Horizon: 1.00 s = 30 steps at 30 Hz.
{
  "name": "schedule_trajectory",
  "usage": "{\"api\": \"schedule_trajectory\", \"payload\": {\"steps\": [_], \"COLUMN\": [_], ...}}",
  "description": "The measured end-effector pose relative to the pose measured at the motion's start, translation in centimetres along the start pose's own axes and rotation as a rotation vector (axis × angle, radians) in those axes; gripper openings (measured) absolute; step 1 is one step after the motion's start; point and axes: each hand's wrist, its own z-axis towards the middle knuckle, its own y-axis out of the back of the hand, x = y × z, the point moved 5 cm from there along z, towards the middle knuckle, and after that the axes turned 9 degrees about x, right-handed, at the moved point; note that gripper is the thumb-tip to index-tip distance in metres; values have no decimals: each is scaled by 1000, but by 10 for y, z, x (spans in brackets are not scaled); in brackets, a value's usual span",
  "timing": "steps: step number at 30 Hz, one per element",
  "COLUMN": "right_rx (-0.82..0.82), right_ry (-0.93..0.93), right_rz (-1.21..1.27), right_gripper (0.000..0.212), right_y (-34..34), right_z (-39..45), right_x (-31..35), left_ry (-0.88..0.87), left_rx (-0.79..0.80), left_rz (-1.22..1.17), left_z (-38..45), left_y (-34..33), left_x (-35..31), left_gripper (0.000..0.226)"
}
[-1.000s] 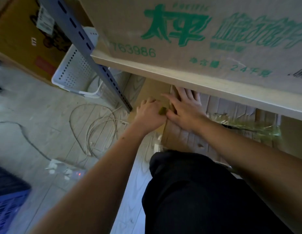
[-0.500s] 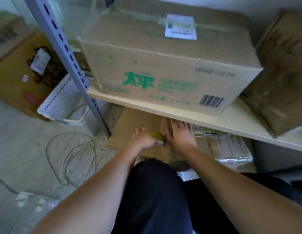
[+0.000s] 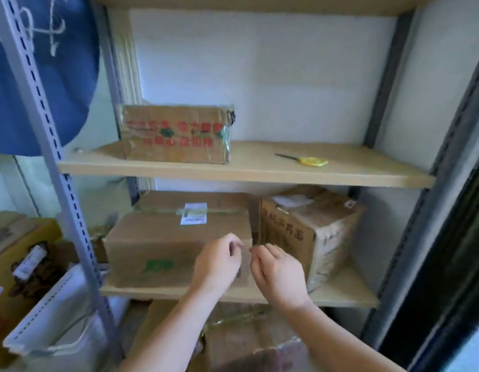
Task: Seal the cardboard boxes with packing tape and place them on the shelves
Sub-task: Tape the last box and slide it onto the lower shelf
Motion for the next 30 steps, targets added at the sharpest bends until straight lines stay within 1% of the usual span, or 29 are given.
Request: {"api": "schedule_trajectory", "payload": {"steps": [2,3,5,6,8,11,14,16,21,22,25,26,28,30], "right_rx": [-171,-227,-296,-302,-252,-81,117,173,326,353,437,417,337,267], "right_ry": [-6,-22,-61,-98,-221,-428,-641,-705,-679,-669,-623,-577,-446,-273], "right_rz": [-21,-12,36,58,39,-11,43,85,61,25,-280,-343,-352,-180], "right_gripper": [16,15,19,21,21,16,22,22,26,26,20,18,15,13], "right_y": [51,71,104,116,132,144,139,137,148,154,170,175,181,175], "right_z": [24,38,69,86,120,155,162,161,177,179,181,181,174,149], "right_x": [-5,-8,-16,-22,-41,-79,-116,-128,-126,-123,-101,-89,-64,-31], "left_ry": [-93,-132,-194,-213,-237,-250,-242,-230,-186,-185,-187,-176,-123,-34], "left_rx": [-119,-155,-189,-198,-213,-211,-140,-84,-2,7,40,67,118,163], "left_rz": [-36,-70,-129,-143,-137,-143,-140,-120,-144,-140,-82,-43,17,26], "left_z": [-2,-2,0,0,1,-1,-1,-2,-7,-10,-17,-19,-25,-32], "left_y": [26,36,52,58,66,68,65,63,59,59,62,63,63,58], "left_x": [-41,-59,-88,-99,-110,-106,-88,-75,-46,-43,-32,-25,-3,33], "left_gripper": [18,18,20,20,21,21,22,23,23,24,24,24,26,27]}}
